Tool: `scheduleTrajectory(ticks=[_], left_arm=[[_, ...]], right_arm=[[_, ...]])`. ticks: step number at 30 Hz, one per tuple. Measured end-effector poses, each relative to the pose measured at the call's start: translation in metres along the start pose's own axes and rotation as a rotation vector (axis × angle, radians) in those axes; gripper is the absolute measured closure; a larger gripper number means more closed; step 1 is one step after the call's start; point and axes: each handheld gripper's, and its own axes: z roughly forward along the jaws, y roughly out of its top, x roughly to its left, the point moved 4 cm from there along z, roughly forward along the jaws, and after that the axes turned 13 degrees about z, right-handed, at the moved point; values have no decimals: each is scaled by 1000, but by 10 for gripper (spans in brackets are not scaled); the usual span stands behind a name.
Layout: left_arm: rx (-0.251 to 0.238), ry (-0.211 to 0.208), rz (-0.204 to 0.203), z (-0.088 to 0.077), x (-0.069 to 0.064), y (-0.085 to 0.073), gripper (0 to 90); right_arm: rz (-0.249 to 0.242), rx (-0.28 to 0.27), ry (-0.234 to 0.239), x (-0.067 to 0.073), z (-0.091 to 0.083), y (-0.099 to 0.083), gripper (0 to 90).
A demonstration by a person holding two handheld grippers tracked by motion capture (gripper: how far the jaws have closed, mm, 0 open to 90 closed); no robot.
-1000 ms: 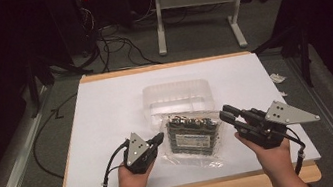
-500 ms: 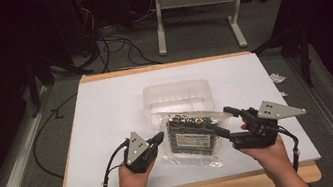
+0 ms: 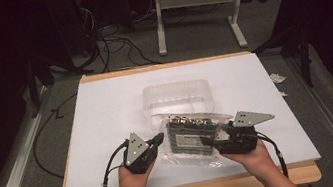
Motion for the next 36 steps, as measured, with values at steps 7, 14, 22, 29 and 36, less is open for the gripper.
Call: scheduleTrajectory(ticks=[7,14,22,29,36], left_arm=[[10,4,1,0,-1,0,891],[38,14,1,2,0,-1,863],[99,43,1,2,3,-7,645],[165,-2,-50,-5,13,-16,444],[160,11,-88,-34,28,-29,369]], right_arm=[[-8,-1,-14,2,-2,0,600],[-48,15,23,7,-4,-2,709],[-45,32,41,9,-6,-4,757],[-56,27,40,12,-6,-5,757],[-52,9,51,15,-9,-3,758]])
